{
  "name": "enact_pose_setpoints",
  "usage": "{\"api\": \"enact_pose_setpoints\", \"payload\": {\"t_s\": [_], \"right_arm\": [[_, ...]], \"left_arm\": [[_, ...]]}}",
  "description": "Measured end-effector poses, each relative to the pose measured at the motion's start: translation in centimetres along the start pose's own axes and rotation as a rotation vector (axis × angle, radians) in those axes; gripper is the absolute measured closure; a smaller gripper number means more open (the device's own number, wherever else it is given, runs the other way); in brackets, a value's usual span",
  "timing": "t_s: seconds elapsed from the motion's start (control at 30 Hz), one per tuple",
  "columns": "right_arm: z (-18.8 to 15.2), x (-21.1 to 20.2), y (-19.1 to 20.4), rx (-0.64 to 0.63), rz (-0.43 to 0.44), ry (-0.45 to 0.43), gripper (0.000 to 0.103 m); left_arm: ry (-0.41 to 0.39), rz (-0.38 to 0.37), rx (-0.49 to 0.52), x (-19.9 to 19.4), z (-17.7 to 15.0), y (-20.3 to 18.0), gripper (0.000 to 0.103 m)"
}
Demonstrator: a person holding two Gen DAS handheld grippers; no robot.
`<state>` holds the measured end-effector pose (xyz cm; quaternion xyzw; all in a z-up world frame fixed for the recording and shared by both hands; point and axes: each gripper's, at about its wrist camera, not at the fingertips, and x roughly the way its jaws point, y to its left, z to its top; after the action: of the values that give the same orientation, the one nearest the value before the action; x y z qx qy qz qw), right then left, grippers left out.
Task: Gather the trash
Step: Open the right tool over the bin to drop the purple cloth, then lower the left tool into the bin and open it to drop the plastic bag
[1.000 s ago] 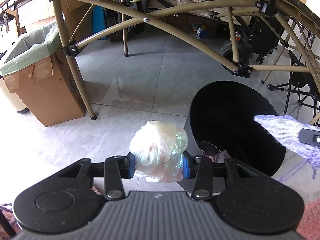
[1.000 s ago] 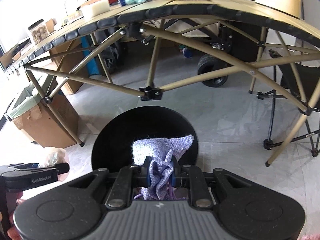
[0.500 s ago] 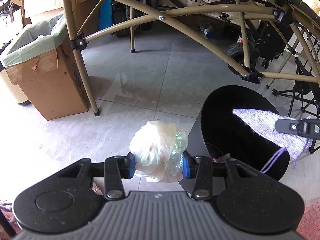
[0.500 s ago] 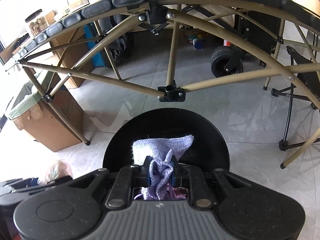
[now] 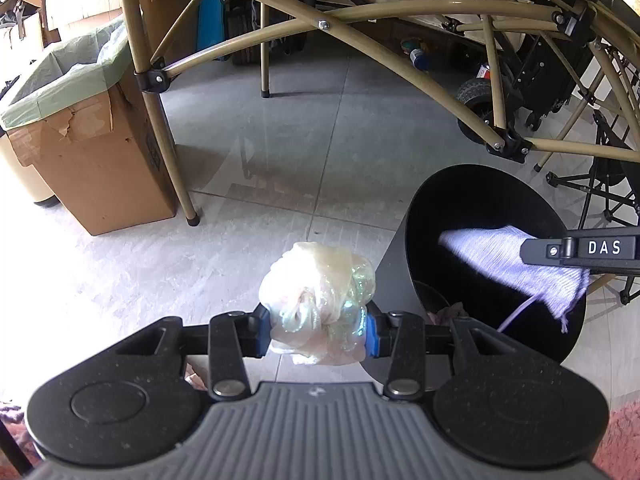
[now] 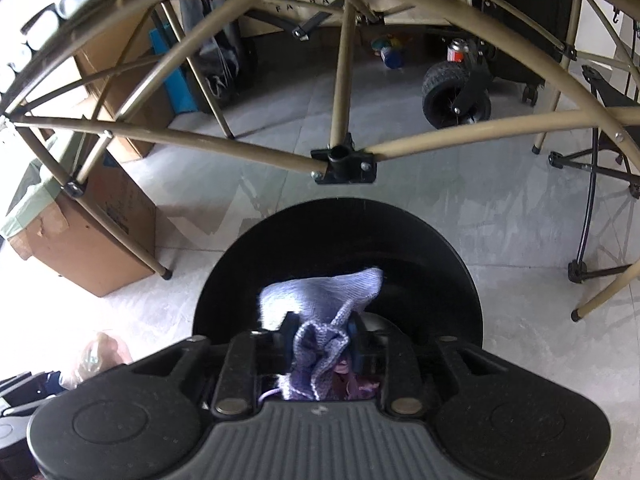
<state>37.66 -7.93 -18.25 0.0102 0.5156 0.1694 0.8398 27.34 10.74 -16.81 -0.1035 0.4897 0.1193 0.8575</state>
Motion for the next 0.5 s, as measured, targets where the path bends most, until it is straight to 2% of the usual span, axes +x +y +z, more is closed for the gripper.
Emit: {"api": "enact_pose_setpoints", "payload": {"t_s": [0.1, 0.17, 0.2, 0.27, 0.33, 0.5], "right_arm": [[-0.08, 0.16, 0.03, 0.004, 0.001, 0.014, 0.059], [-0.09, 0.17, 0.06, 0.000, -0.014, 0.013, 0.031], [-0.11, 0.17, 0.07, -0.002, -0.020, 0.011, 0.027], [-0.06, 0.25, 0.04, -0.002, -0.033, 0.014, 0.006], [-0.12, 0.28, -0.08, -0.005, -0.042, 0.013, 0.000], [-0.23, 0.20, -0.40, -0.009, -0.043, 0.018, 0.000]], "left_arm": [[0.003, -0.001, -0.001, 0.04, 0.04, 0.03, 0.060], [0.004, -0.001, 0.001, 0.03, 0.03, 0.02, 0.060], [0.004, -0.002, 0.001, 0.02, 0.03, 0.04, 0.060], [0.003, -0.001, 0.001, 0.02, 0.00, 0.05, 0.060], [0.004, -0.001, 0.001, 0.03, 0.00, 0.05, 0.060], [0.003, -0.002, 0.007, -0.06, -0.06, 0.04, 0.060]]}}
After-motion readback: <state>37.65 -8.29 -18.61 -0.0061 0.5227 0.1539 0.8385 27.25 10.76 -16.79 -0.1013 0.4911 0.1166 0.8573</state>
